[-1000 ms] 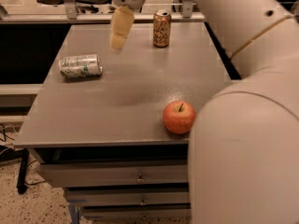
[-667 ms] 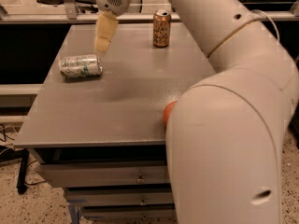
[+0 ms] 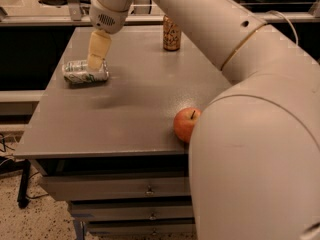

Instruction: Place 7up can upright

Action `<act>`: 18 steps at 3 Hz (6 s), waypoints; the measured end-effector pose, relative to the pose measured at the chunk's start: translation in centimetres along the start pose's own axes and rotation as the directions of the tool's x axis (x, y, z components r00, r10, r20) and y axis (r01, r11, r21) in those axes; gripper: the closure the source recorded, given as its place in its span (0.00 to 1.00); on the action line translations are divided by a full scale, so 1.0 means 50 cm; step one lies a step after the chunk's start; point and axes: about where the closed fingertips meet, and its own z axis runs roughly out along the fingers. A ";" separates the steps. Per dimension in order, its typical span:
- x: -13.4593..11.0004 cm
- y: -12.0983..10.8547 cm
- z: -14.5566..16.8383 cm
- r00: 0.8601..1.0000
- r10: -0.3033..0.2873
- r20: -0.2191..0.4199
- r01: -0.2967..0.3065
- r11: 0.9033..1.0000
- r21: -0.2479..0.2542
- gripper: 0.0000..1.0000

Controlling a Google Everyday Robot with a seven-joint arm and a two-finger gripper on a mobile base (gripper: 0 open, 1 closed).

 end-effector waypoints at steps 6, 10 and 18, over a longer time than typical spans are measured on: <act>-0.054 0.043 0.157 0.997 0.001 -0.071 -0.003 1.000 -0.027 0.00; -0.073 0.011 0.225 0.992 0.022 -0.123 -0.026 0.999 -0.032 0.41; 0.214 -0.051 -0.141 0.690 -0.054 0.722 -0.271 0.905 0.327 1.00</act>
Offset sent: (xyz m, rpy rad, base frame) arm -0.0138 0.0137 -0.0275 -0.0024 -0.0214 -0.0561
